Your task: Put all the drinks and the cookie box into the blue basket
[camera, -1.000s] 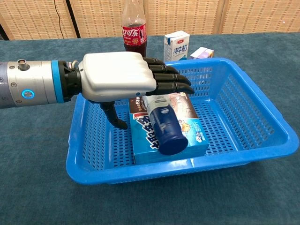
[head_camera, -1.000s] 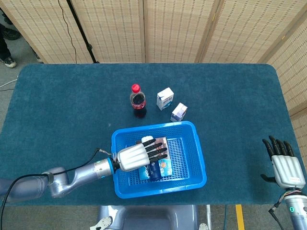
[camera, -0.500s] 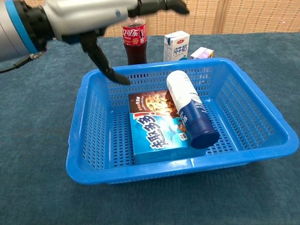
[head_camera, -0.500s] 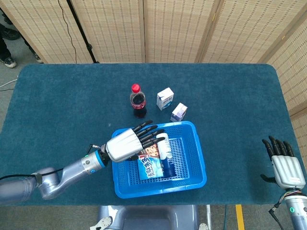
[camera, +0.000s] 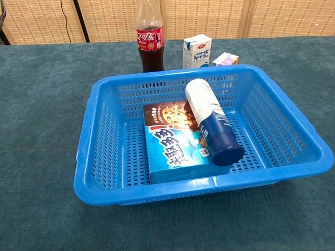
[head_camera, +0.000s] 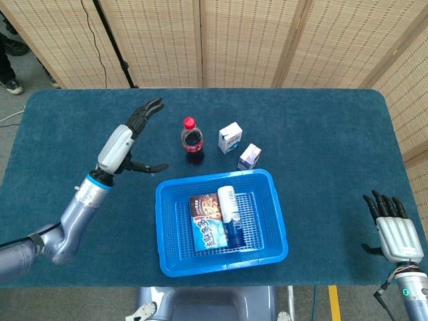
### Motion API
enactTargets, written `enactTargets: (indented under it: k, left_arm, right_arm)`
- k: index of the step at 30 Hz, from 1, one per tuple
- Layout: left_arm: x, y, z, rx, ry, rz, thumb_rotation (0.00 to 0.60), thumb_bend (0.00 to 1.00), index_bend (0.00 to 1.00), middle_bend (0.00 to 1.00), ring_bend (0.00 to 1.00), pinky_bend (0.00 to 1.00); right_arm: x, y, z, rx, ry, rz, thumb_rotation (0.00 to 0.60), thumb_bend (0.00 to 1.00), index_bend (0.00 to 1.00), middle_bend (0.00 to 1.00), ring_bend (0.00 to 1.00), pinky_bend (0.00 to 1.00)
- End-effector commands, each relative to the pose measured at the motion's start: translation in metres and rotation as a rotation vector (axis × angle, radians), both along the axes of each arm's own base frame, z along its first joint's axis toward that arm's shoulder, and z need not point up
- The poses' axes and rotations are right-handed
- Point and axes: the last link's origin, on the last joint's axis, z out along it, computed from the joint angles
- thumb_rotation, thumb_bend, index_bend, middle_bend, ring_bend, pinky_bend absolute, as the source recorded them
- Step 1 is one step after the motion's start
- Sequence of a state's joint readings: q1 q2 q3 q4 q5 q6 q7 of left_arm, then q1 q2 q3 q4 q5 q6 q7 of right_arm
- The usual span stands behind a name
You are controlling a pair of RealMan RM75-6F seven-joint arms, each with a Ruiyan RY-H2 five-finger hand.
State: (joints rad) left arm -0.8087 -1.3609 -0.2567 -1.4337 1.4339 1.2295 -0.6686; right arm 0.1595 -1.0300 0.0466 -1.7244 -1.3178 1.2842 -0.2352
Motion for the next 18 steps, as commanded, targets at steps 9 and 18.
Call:
enactTargets:
  k: [9,18]
  left_arm:
    - [-0.055,0.061,-0.045,-0.216,-0.105,0.343,0.600,0.00,0.00,0.00,0.00,0.00]
    - [-0.030,0.069,-0.093,-0.303,-0.046,0.322,0.600,0.00,0.00,0.00,0.00,0.00]
  right_arm:
    - [-0.001,-0.001,-0.003,0.007,0.006,-0.006,0.600,0.00,0.00,0.00,0.00,0.00]
    - [-0.003,-0.003,-0.002,0.001,0.009,-0.020,0.600,0.00,0.00,0.00,0.00,0.00]
